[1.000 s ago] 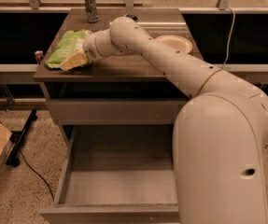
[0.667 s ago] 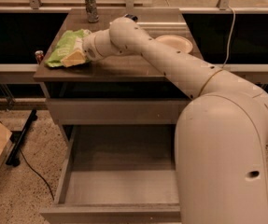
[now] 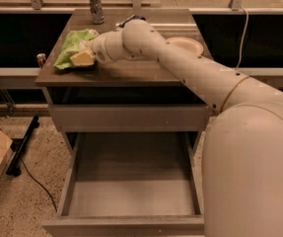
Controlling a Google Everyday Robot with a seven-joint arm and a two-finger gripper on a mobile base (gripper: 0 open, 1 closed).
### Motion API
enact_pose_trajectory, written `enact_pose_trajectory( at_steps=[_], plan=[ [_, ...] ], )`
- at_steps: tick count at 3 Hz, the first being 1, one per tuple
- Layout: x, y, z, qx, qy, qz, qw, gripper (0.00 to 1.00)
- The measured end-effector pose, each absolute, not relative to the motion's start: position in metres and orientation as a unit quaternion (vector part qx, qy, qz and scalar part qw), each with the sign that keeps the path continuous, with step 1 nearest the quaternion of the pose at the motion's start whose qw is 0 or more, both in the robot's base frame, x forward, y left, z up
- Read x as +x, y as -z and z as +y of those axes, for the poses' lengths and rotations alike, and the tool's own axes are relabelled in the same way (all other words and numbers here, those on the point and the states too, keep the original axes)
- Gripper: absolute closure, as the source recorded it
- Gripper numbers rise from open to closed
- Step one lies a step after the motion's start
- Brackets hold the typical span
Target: Place green rice chip bag into middle drawer
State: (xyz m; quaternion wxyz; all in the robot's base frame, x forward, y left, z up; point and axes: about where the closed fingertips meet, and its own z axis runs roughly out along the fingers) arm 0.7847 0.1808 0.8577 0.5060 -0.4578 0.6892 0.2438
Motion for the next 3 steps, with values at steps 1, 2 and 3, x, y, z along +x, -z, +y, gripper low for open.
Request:
enact_pose_trajectory(
  at_steps=[1, 2, 3],
  plan=[
    [0.776, -0.866, 0.171, -0.451, -0.249, 0.684, 0.516, 1.0],
    [0.76, -0.879, 0.151, -0.454, -0.265, 0.666, 0.529, 1.0],
    [0.73, -0.899, 0.123, -0.455, -0.273, 0.647, 0.547, 1.0]
  ],
)
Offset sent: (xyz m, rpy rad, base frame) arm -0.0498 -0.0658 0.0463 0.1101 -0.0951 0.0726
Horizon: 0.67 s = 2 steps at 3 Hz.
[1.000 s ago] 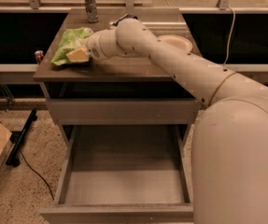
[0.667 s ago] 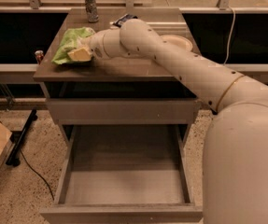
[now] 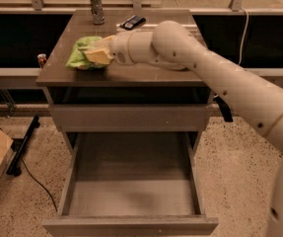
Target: Place green rice chip bag into middle drawer
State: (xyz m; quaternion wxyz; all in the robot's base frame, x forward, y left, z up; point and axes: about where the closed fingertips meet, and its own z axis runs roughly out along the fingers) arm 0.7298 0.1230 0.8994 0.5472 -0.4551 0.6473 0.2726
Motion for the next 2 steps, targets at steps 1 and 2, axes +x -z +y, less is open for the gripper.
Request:
enact_pose_trajectory(
  at_steps=[1, 2],
  plan=[
    [0.686, -0.909, 0.084, -0.442, -0.277, 0.644, 0.559, 1.0],
    [0.636, -0.911, 0.044, -0.443, -0.274, 0.646, 0.558, 1.0]
  ],
)
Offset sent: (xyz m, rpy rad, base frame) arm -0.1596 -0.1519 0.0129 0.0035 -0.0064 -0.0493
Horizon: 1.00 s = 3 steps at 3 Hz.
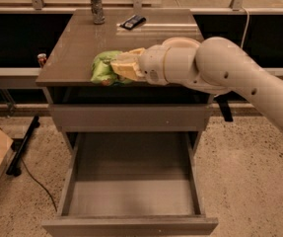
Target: Place green rice chip bag into middle drawer
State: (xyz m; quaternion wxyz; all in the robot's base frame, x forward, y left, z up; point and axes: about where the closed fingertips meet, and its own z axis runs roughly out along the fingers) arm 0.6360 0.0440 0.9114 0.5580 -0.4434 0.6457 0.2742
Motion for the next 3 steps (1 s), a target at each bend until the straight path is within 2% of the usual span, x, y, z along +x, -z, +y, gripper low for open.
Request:
enact_pose_trajectory(
  at_steps=[3],
  plan=[
    [0.479, -0.861, -0.071, -0.46, -0.325, 0.642, 0.52, 1.0]
  ],
)
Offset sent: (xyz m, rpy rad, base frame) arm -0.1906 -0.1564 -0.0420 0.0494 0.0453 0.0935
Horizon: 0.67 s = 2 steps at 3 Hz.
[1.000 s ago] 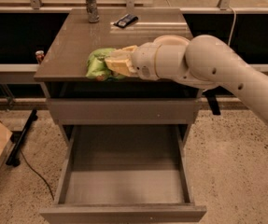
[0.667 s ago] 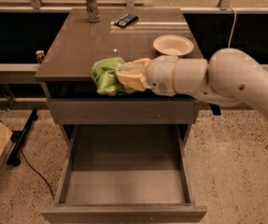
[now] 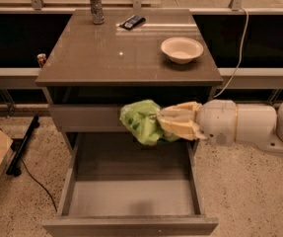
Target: Place green rice chip bag into middle drawer
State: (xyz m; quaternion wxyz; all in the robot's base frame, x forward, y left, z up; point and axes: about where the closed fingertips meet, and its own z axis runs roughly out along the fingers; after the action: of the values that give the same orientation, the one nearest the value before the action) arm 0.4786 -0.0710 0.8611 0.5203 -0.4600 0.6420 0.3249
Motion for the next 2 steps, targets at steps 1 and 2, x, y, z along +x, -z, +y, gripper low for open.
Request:
enact_pose_trajectory(
  at_steps=[1, 2],
  plan=[
    [0.464, -0.811, -0.095, -0.445, -0.325, 0.677, 0.488, 1.0],
    [0.469, -0.751, -0.102, -0.43, -0.326, 0.711, 0.451, 1.0]
  ],
)
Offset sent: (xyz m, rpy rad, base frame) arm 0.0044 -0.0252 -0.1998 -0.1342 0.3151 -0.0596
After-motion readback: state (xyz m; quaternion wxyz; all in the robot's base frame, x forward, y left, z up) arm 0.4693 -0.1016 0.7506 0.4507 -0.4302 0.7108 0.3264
